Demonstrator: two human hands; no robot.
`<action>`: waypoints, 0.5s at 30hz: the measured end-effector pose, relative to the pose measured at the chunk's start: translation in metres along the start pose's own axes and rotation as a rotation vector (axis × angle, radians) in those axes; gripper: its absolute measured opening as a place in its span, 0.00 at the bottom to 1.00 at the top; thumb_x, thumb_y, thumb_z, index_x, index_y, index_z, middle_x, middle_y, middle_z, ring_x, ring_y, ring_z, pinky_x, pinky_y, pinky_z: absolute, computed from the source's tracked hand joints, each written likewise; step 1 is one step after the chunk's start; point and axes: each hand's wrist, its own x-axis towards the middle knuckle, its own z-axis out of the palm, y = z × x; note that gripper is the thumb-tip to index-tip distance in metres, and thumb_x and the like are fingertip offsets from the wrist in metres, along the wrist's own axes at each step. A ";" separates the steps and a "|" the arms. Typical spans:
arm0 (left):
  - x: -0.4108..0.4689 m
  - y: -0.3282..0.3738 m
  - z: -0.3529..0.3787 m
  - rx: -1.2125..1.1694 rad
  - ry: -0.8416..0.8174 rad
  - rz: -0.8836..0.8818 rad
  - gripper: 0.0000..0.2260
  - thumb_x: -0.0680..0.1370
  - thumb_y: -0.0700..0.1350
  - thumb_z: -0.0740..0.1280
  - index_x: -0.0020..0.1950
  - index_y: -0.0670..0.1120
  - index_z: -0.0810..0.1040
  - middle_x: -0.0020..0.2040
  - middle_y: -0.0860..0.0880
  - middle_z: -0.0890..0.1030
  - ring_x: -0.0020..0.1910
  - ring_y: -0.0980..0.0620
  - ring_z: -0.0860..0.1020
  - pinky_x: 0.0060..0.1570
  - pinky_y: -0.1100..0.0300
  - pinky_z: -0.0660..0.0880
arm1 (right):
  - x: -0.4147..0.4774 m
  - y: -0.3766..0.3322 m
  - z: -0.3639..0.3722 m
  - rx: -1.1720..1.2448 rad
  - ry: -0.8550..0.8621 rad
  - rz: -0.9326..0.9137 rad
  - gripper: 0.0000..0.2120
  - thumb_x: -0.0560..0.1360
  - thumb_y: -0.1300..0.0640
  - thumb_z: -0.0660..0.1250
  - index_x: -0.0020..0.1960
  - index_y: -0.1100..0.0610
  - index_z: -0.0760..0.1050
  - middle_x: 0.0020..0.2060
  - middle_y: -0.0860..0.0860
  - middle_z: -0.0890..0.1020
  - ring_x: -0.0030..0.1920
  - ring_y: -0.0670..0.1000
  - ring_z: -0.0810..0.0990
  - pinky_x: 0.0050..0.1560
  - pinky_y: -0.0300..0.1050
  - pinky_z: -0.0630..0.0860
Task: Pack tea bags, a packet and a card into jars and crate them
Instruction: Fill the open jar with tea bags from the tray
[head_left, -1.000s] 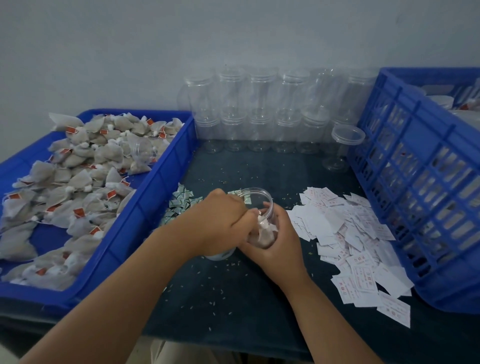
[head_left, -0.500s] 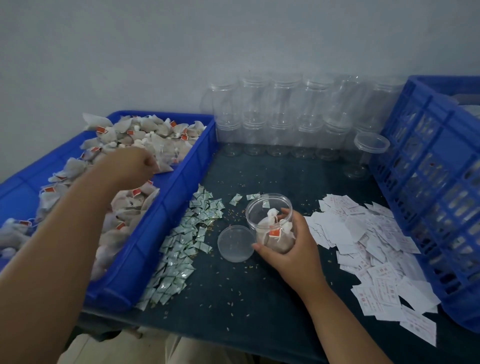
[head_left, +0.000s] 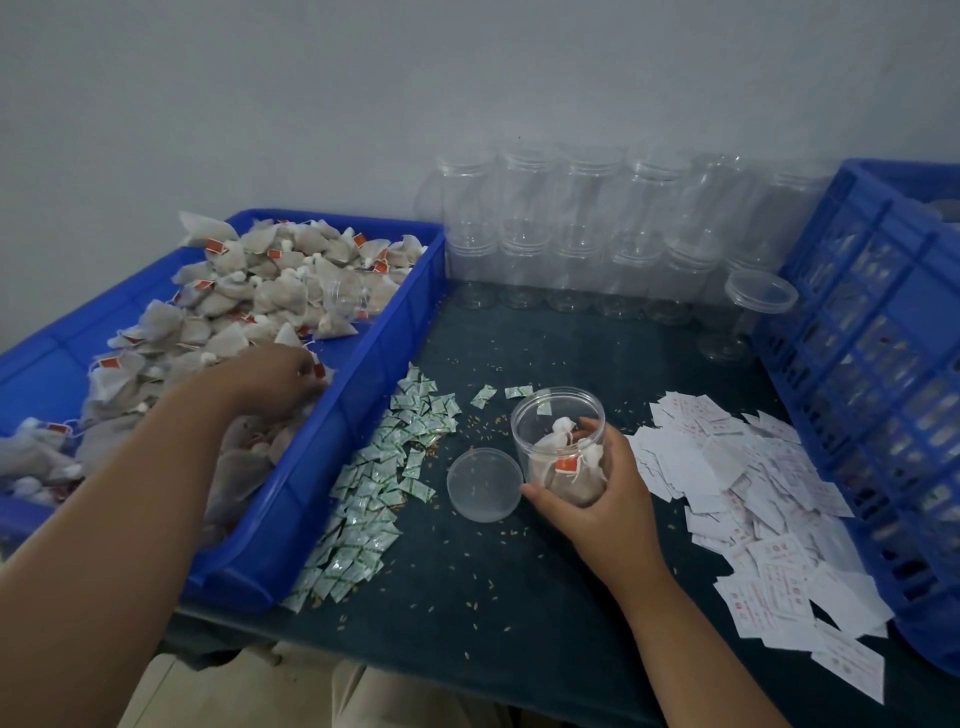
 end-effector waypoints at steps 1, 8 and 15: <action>-0.004 0.001 -0.001 -0.105 0.011 -0.018 0.12 0.85 0.51 0.64 0.50 0.43 0.78 0.50 0.42 0.83 0.48 0.43 0.80 0.53 0.48 0.78 | 0.000 0.000 0.000 0.002 -0.001 0.006 0.39 0.62 0.40 0.86 0.68 0.34 0.72 0.63 0.38 0.84 0.62 0.43 0.85 0.63 0.48 0.82; -0.049 0.044 -0.046 -0.701 0.426 0.050 0.13 0.80 0.55 0.71 0.60 0.49 0.77 0.51 0.53 0.83 0.43 0.53 0.84 0.40 0.57 0.80 | -0.002 0.000 0.000 0.007 -0.012 0.001 0.38 0.62 0.42 0.86 0.68 0.35 0.73 0.63 0.39 0.84 0.62 0.44 0.85 0.62 0.48 0.82; -0.106 0.150 -0.048 -0.887 0.160 0.478 0.08 0.75 0.53 0.77 0.49 0.52 0.84 0.44 0.56 0.86 0.41 0.59 0.86 0.39 0.68 0.81 | 0.000 -0.002 0.001 0.016 -0.014 -0.020 0.38 0.62 0.43 0.86 0.68 0.32 0.73 0.63 0.38 0.84 0.63 0.44 0.85 0.60 0.37 0.81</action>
